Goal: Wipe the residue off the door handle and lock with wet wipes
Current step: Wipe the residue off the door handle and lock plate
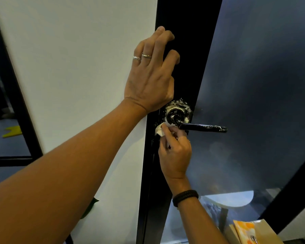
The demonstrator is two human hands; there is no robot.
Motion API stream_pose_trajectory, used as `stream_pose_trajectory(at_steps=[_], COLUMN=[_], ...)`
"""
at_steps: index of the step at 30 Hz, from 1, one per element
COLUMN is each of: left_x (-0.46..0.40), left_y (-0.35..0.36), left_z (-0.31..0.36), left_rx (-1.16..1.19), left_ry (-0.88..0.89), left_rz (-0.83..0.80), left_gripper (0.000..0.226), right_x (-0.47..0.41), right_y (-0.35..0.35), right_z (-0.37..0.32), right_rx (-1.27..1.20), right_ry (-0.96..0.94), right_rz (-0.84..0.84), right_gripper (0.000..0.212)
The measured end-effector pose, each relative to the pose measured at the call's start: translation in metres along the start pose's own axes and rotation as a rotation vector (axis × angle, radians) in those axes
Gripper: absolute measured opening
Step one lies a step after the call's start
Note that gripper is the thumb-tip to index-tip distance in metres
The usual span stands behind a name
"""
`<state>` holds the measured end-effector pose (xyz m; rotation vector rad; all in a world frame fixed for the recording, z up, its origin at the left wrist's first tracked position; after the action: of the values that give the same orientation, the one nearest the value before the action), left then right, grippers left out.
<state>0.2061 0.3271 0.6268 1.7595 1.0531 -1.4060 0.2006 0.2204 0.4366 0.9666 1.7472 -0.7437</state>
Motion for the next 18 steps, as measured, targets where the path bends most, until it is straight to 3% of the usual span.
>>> stream_pose_trajectory(at_steps=[2,6,12,14,18], left_x=[0.0,0.0,0.001,0.001,0.001], left_y=[0.0,0.0,0.0,0.0,0.001], left_z=[0.0,0.0,0.001,0.0,0.001], left_rx=[-0.004,-0.01,-0.014,-0.013,-0.024], left_ry=[0.006,0.009,0.01,0.007,0.01], left_rz=[0.007,0.02,0.008,0.006,-0.012], left_gripper=[0.036,0.035,0.035,0.035,0.036], right_x=[-0.003,-0.001,-0.009,-0.019,-0.024], right_y=[-0.001,-0.022,-0.033,-0.025,-0.022], right_z=[0.006,0.041,0.053,0.052,0.038], right_rx=[-0.034,-0.138,-0.331,-0.355,-0.284], right_ry=[0.046,0.413,0.618,0.601,0.38], right_rz=[-0.009,0.072,0.267,0.262,0.165], right_gripper=[0.03,0.024,0.021,0.029,0.031])
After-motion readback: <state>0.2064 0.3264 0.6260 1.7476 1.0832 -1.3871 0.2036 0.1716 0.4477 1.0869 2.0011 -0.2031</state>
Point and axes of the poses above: each hand's wrist, its own x-axis away from the middle knuckle, its own y-axis out of the palm, z = x × y, the point moved 7 cm from there along -x, towards the middle knuckle, and after that the axes turned 8 degrees about z, right-handed, at the moved point
